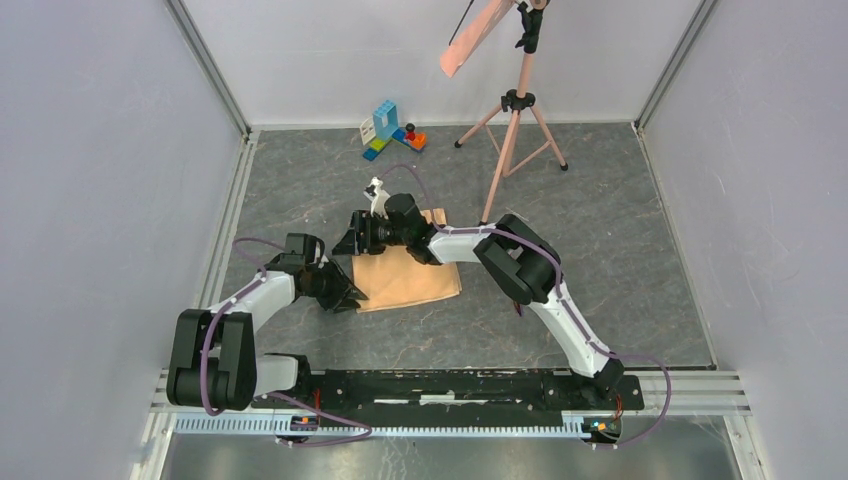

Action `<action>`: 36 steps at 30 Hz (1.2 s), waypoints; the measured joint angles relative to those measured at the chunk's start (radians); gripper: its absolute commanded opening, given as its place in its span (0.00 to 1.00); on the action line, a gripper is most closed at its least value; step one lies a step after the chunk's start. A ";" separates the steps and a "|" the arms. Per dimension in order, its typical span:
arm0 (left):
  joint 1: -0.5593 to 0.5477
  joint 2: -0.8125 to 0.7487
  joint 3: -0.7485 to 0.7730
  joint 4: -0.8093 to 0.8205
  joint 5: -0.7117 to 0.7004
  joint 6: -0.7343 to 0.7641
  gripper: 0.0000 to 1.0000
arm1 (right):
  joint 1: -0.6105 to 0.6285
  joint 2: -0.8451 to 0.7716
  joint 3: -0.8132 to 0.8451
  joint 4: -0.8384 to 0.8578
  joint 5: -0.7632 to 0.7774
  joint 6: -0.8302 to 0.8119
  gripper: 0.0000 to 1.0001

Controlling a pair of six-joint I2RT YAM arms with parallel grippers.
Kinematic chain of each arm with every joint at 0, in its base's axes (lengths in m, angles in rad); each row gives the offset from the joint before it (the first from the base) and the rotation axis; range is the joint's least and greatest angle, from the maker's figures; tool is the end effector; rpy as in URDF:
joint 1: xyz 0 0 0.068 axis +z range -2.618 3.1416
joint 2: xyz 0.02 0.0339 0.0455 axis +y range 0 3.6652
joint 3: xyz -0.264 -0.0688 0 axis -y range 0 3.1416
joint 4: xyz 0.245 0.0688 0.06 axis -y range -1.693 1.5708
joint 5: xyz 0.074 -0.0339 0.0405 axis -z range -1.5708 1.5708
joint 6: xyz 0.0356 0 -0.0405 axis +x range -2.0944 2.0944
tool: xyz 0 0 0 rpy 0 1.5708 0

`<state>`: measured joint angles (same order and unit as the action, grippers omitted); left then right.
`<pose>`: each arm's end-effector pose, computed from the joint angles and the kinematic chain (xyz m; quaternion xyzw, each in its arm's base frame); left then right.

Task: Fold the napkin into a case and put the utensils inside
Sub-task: Smooth out the square-folded napkin at the center of the board.

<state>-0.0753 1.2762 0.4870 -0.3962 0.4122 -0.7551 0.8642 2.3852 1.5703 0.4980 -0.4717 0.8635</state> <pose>0.1970 -0.0292 0.1357 -0.2833 0.9188 -0.2594 0.0905 0.3280 0.4092 0.1246 -0.1374 0.7874 0.5566 0.2266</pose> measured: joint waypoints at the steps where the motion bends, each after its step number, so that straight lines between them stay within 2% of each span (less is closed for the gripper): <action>1: 0.000 0.000 0.000 0.000 0.000 0.000 0.38 | -0.001 0.011 0.007 -0.005 0.009 0.000 0.73; 16: 0.000 -0.003 0.000 -0.003 -0.009 -0.002 0.37 | -0.032 0.199 0.295 -0.070 0.089 -0.027 0.73; 21: -0.001 -0.007 0.000 0.002 -0.021 -0.003 0.37 | -0.068 0.285 0.447 -0.106 0.094 -0.032 0.74; 30: -0.001 -0.024 0.000 0.009 -0.017 -0.002 0.50 | -0.095 0.378 0.642 -0.193 0.133 -0.086 0.75; 36: -0.001 -0.062 0.011 -0.004 0.005 0.000 0.62 | -0.138 0.298 0.615 -0.329 0.159 -0.187 0.77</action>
<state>-0.0765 1.2144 0.4980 -0.4004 0.4175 -0.7551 0.7261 2.6831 2.1849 0.1688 -0.3126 0.6762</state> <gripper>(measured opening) 0.558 0.768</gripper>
